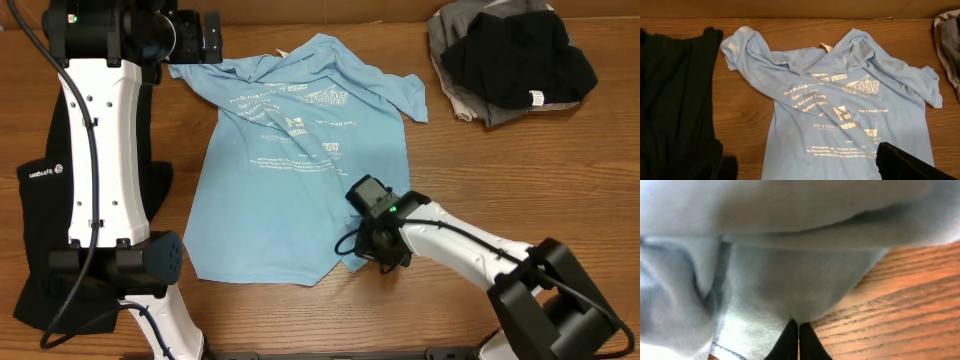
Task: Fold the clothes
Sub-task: 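Grasp the lower right hem of the T-shirt with the right gripper, then pull the hem rightward with the right gripper to spread the shirt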
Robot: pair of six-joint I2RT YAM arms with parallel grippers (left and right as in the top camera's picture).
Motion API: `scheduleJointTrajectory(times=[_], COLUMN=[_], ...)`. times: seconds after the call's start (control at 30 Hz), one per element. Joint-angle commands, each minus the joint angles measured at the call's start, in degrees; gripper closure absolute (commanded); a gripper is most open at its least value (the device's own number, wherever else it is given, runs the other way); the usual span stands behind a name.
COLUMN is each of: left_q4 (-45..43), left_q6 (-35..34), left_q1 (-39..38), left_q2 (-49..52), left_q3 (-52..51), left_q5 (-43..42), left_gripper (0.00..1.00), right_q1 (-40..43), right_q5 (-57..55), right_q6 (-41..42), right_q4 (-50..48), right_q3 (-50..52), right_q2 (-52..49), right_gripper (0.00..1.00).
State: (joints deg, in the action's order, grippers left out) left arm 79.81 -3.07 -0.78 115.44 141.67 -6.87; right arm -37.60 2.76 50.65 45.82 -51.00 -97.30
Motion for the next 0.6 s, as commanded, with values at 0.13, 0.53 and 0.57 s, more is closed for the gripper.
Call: scheduleJointTrajectory(times=[0.13,0.53,0.57], left_q4=[-0.59,-0.57,-0.57], left_q6=[-0.57,1.81,1.84], left_q1=[-0.48,-0.37,-0.37], left_q2=[0.7,0.7,0.7], left_q3=[-0.15,-0.15,-0.15], left_q5=[-0.02,1.22,1.49], left_gripper=[0.0,0.0,0.0], right_q1=[12.48,35.67,37.62], right_q5=[-1.01,-4.26,-4.57], right_q6=[2.4,-7.04,-7.98], right_q4=[6.91,10.08,10.19], right_q3=[2.93,2.93,2.93], right_q2=[-4.83,-4.83,-4.83], right_gripper=[0.96,0.96,0.96])
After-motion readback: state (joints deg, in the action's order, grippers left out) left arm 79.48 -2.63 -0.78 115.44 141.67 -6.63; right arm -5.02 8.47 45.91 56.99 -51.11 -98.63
